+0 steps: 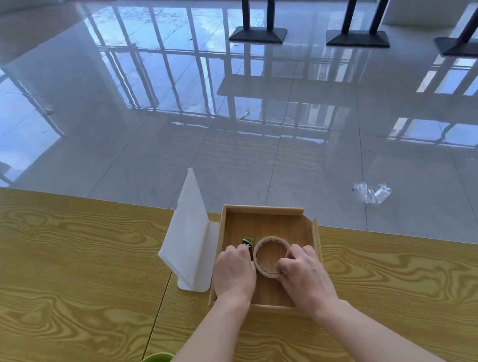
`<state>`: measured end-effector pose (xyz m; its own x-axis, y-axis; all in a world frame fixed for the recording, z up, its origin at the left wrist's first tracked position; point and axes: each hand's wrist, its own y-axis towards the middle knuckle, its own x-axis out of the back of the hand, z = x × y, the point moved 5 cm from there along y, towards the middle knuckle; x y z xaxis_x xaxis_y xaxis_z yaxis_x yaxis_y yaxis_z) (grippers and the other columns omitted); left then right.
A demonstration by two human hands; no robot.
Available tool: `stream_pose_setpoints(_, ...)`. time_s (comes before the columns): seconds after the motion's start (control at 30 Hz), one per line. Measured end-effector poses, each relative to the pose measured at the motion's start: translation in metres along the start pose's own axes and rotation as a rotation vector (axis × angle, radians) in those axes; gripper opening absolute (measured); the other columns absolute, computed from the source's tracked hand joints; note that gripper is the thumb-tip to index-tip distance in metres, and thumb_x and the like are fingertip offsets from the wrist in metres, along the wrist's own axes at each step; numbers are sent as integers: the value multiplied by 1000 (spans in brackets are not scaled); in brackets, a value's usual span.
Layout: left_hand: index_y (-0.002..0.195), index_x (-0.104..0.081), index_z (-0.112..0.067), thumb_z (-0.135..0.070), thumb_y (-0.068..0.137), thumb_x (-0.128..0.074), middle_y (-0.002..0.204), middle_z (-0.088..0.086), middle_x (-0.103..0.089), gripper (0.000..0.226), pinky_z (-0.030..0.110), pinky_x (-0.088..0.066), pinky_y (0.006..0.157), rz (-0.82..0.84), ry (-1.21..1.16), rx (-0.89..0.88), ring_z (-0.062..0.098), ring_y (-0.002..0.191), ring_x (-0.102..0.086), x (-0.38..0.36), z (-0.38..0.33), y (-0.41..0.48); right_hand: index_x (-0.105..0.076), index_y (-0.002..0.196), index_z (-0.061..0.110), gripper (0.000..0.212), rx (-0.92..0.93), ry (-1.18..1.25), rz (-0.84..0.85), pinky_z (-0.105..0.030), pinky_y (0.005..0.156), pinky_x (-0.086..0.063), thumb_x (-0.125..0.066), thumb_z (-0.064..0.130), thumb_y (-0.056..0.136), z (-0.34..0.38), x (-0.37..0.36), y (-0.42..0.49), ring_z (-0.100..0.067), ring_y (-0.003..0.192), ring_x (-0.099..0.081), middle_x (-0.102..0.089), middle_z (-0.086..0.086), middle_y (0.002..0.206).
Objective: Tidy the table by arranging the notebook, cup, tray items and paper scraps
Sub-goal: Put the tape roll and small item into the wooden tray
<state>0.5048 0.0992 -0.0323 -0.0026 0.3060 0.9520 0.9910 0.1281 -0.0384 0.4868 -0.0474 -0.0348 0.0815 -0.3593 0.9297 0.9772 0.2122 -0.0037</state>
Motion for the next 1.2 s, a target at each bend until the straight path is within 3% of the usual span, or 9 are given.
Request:
stream_pose_setpoints(0.27,103,-62,-16,-27,91,-63,91,3,-62,17,23,-41,61,-15,-24,14,17,78,-58,2,3,-3,-72,96,18,14,-9,10,-10,-26,82,-49,-68,29,89,-1,1,1,-16,97,-42,-55,6,102)
stream_pose_setpoints(0.37,103,-61,-16,-29,91,-63,91,1,-57,18,23,-43,61,-38,-34,30,16,75,-55,8,6,-10,-73,97,18,14,-7,56,-84,-23,77,-47,-74,21,84,-6,12,-7,-14,93,-45,-58,6,98)
stream_pose_setpoints(0.53,101,-65,-21,-34,85,-68,94,-1,-59,22,29,-49,78,-120,18,25,17,88,-53,22,20,-40,-71,108,13,33,-136,100,-250,-22,80,-43,-81,11,76,-37,30,-28,-18,95,-51,-61,1,98)
stream_pose_setpoints(0.67,106,-63,-22,-41,82,-70,100,0,-55,31,31,-49,85,-101,15,6,18,95,-52,18,25,-69,-53,134,13,51,-454,284,-111,-39,96,-48,-71,20,87,-63,16,-42,-25,113,-53,-55,-7,122)
stream_pose_setpoints(0.73,116,-61,-22,-43,85,-67,106,-1,-53,38,27,-47,88,-49,-8,3,15,98,-51,11,25,-80,-51,136,14,51,-547,373,-45,-40,92,-50,-67,25,89,-67,9,-46,-23,108,-57,-59,-8,121)
stream_pose_setpoints(0.97,124,-56,-21,-55,86,-61,117,-2,-51,51,24,-43,94,-18,2,-33,13,107,-47,5,28,-95,-56,133,14,43,-585,391,-20,-39,91,-51,-63,27,92,-66,7,-48,-22,106,-61,-67,-4,115)
stream_pose_setpoints(1.2,121,-57,-21,-52,89,-57,120,0,-49,44,26,-43,96,-21,60,-68,15,112,-46,4,29,-98,-56,133,13,44,-572,374,-10,-40,93,-51,-63,28,93,-63,10,-48,-24,109,-61,-67,-6,118)
